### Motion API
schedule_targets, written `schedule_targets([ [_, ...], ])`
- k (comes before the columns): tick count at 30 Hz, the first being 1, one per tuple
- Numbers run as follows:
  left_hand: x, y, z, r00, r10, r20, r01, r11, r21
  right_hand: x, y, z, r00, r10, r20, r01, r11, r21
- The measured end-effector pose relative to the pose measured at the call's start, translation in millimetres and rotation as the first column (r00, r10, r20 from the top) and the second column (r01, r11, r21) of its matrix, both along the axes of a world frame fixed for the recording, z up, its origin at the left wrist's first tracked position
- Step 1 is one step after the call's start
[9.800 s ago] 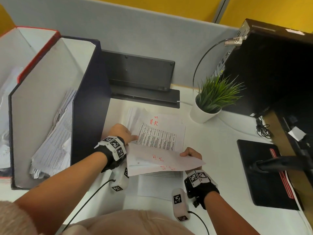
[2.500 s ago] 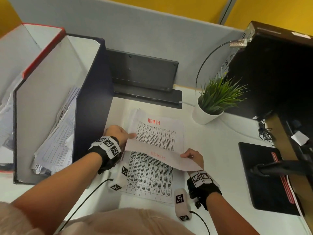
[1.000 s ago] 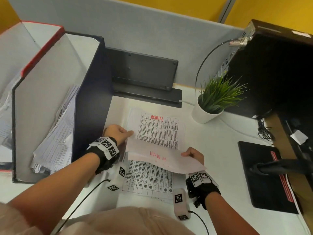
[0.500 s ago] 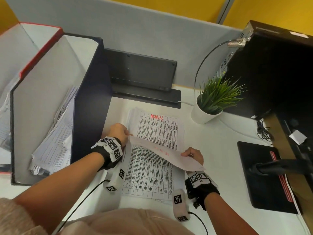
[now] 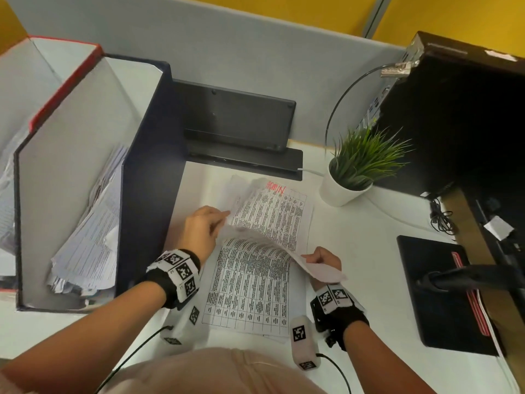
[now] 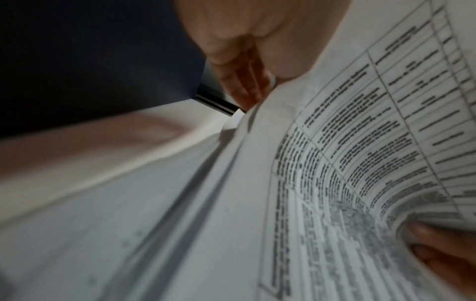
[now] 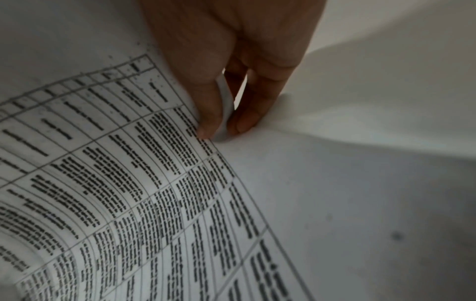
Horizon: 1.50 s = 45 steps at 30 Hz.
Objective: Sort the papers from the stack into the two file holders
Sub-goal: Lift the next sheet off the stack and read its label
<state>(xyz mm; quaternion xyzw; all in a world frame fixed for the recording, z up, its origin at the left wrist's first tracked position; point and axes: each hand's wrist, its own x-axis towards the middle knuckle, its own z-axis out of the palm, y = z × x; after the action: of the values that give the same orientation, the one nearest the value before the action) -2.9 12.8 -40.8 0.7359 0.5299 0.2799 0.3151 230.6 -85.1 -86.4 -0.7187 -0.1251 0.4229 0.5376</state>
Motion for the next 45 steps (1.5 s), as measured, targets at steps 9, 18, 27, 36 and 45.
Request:
schedule_targets([
  [9,-1,3,2,0.931,0.210,0.298,-0.047,0.880,-0.472,-5,-5,2,0.980,0.088,0.177,-0.117,0.980,0.160],
  [18,-4,30,-8,0.952,0.279,0.124,-0.175,0.832,-0.526,-10,2,12,0.966,0.170,0.197,-0.158,0.985,-0.075],
  [27,2,36,-8,0.959,0.282,-0.037,-0.250,0.772,-0.584,-6,-2,10,0.974,-0.104,-0.201,0.122,0.989,0.082],
  [36,2,26,1,0.972,0.120,-0.202,-0.184,0.924,-0.335,-5,3,15,0.975,-0.101,-0.197,0.124,0.987,0.106],
  [45,3,-3,9,0.886,0.197,0.419,-0.015,0.917,-0.399,-1,-2,13,0.987,-0.043,-0.156,0.047,0.999,0.022],
])
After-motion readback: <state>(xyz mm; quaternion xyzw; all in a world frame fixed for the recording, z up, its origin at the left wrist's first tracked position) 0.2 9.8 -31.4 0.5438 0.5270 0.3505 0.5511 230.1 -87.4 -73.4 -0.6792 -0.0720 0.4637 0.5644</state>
